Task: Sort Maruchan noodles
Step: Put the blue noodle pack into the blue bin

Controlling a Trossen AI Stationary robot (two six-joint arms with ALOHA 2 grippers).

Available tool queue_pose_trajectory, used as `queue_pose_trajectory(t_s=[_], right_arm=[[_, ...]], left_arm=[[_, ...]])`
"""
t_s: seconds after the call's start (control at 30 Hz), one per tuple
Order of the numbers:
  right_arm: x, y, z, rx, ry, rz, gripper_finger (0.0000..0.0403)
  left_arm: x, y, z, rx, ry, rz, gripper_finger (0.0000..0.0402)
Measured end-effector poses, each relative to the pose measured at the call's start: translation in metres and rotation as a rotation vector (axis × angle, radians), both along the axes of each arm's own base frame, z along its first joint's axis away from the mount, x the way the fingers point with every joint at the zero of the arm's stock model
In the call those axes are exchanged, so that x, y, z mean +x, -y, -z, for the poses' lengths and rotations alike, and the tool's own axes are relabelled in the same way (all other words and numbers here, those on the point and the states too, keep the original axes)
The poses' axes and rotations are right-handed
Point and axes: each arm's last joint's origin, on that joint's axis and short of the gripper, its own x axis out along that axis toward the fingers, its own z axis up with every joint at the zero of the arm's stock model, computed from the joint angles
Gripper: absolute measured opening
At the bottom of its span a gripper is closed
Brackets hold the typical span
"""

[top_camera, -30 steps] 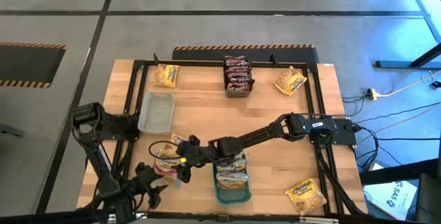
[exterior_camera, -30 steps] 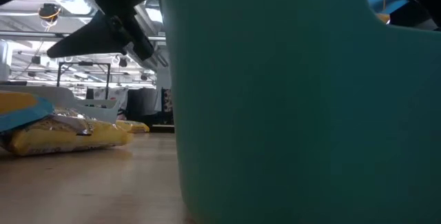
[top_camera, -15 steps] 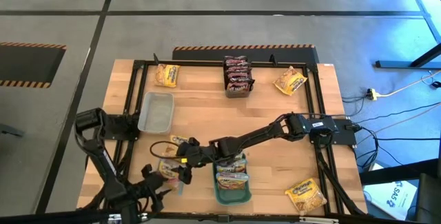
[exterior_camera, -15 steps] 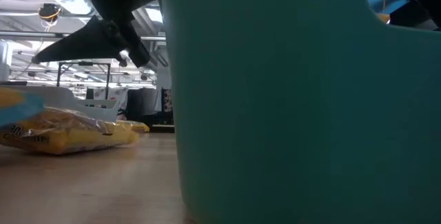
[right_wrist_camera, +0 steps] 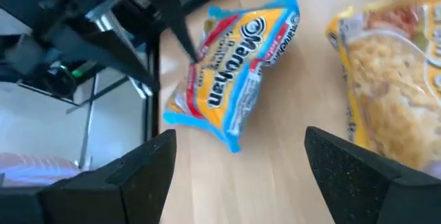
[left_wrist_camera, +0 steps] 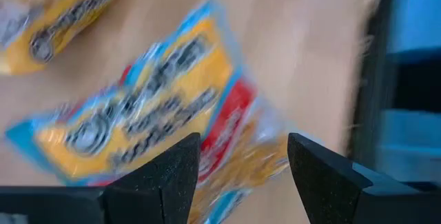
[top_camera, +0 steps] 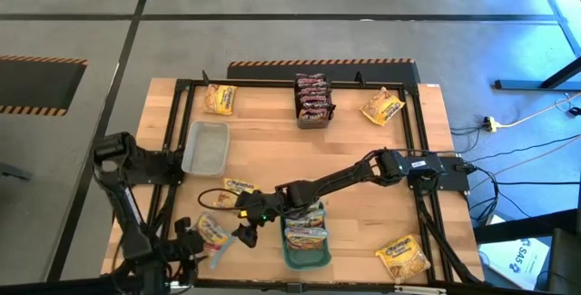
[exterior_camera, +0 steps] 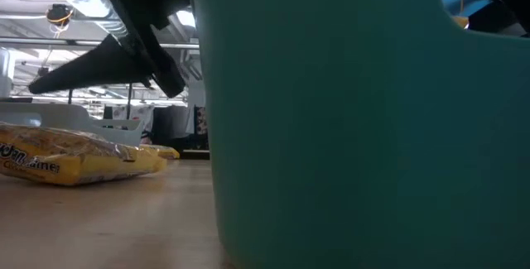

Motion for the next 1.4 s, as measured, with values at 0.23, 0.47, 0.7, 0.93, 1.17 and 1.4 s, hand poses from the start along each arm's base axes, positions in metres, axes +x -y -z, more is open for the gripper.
queue_pose_trajectory(t_s=[0.23,0.47,0.7,0.93,1.17,1.4], right_arm=[[0.005,-0.001,-0.008,0.026,0.095,0.018,0.0303],[0.007,-0.002,0.003,0.027,0.085,0.025,0.0303],[0.01,-0.002,0.02,-0.029,0.077,0.013,0.0303],[0.008,-0.004,0.013,-0.106,0.129,-0.126,0.0303],[-0.003,0.001,-0.011,-0.228,0.088,-0.142,0.0303],[-0.019,0.001,-0.029,-0.365,0.005,-0.123,0.0303]], left_arm=[[-0.01,0.003,-0.009,-0.081,0.076,-0.062,0.0213],[-0.021,0.012,0.008,-0.119,0.048,-0.122,0.0213],[-0.007,0.013,0.034,-0.033,0.062,-0.172,0.0213],[0.008,0.012,0.036,-0.017,0.07,-0.15,0.0213],[0.021,0.011,0.035,-0.019,0.083,-0.137,0.0213],[0.041,0.001,0.035,0.036,0.08,-0.142,0.0213]])
